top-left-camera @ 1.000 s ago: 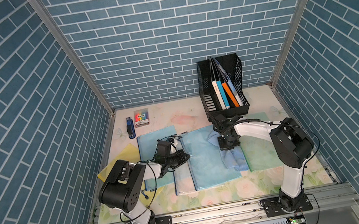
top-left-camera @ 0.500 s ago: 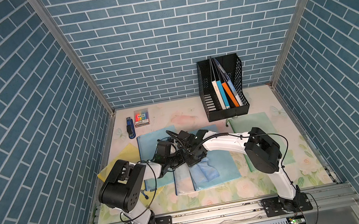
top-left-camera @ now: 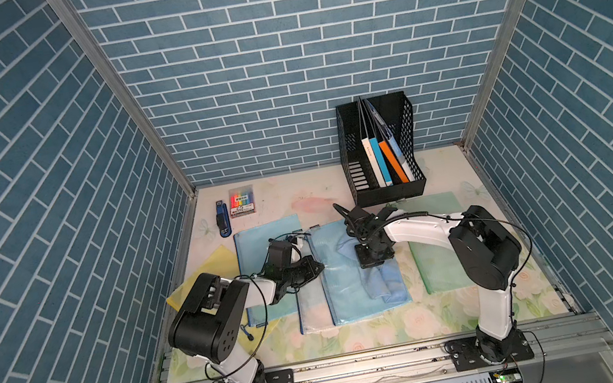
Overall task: Wipe the document bag
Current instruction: Wipe the dirt from the document bag.
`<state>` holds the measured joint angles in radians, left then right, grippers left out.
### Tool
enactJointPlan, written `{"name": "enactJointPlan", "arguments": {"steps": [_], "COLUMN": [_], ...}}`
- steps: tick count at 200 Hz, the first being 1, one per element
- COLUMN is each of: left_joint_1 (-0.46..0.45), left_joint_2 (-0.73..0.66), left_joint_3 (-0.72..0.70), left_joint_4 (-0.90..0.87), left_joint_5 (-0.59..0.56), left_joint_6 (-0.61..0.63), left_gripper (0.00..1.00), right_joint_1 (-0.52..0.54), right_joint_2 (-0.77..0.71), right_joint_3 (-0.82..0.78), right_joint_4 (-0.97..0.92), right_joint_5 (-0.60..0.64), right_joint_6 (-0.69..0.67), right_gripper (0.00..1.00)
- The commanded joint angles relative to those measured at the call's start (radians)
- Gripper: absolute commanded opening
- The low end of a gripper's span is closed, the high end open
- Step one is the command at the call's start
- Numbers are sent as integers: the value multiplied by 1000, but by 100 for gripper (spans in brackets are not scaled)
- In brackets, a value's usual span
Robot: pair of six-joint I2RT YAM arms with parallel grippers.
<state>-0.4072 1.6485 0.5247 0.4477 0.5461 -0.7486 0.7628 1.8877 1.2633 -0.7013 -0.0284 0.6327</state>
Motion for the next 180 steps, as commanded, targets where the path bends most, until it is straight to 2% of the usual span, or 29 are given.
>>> {"name": "enactJointPlan", "arguments": {"steps": [1, 29, 72, 97, 132, 180], "left_joint_1": [1, 2, 1, 2, 4, 29], "left_joint_2": [-11, -6, -2, 0, -4, -16], "left_joint_3": [-11, -11, -8, -8, -6, -8], "left_joint_4": [28, 42, 53, 59, 63, 53], "left_joint_5": [-5, -3, -3, -5, -9, 2], "left_joint_6": [-1, -12, -21, -24, -24, -15], "left_gripper": [1, 1, 1, 1, 0, 0], "right_joint_1": [9, 65, 216, 247, 204, 37], "right_joint_2": [-39, 6, 184, 228, 159, -48], "right_joint_3": [-9, 55, 258, 318, 203, -47], "right_joint_4": [-23, -29, -38, -47, -19, -20], "right_joint_5": [45, 34, -39, -55, -34, 42], "right_joint_6": [37, 48, 53, 36, 56, 49], "right_gripper": [0, 0, 0, 0, 0, 0]}}
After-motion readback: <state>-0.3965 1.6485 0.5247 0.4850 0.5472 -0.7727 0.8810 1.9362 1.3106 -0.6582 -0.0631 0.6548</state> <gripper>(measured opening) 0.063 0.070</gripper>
